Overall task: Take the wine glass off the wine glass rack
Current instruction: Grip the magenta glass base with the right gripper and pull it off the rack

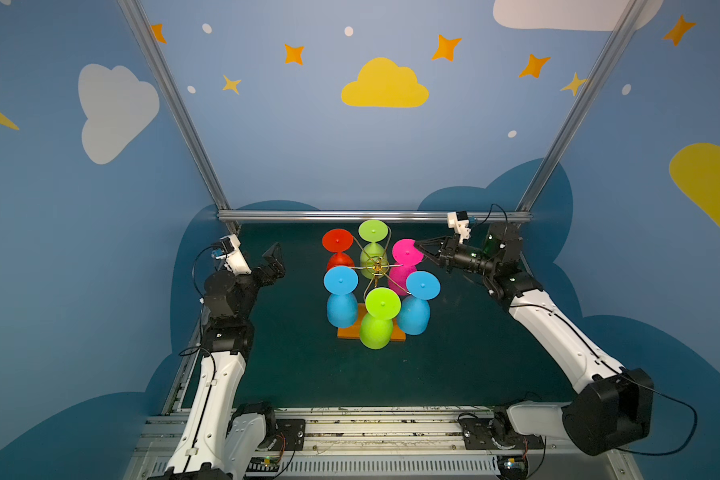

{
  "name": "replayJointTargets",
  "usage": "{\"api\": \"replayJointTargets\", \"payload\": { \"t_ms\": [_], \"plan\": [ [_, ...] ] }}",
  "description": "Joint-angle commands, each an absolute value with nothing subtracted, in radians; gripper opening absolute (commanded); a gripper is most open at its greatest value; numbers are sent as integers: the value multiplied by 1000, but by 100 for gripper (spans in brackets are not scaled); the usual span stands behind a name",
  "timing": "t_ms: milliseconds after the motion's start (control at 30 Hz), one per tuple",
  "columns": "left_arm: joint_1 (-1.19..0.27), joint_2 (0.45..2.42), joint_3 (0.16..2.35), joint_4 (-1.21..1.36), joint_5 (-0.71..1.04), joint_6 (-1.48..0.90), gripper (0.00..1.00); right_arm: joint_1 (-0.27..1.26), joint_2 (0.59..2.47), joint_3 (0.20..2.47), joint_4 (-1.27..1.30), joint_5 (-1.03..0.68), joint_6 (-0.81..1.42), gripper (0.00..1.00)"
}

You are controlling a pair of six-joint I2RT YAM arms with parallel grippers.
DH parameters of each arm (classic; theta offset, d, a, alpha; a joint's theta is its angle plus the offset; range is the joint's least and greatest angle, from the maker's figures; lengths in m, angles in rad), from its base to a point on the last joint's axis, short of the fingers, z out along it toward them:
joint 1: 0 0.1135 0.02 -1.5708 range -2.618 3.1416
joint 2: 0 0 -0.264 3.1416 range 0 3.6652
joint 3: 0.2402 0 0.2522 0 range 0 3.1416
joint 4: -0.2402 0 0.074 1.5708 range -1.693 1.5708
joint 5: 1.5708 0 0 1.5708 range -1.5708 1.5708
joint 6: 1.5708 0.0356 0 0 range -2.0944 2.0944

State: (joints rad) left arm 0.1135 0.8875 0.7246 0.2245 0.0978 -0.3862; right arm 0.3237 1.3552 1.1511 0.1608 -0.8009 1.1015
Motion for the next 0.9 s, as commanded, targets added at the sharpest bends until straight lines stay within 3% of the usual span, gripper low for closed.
{"api": "replayJointTargets", "payload": {
  "t_ms": [0,567,700,867],
  "plan": [
    [118,870,719,230,94,-383,100,327,1399,1210,234,-782,1116,0],
    [119,851,753,227,125,-404,100,172,1408,1222,300,-759,1152,0],
    [118,870,849,200,289,-471,98,121,1347,1208,267,-761,1122,0],
    [96,984,1083,84,576,-525,88,92,1257,1233,153,-728,996,0]
  ]
}}
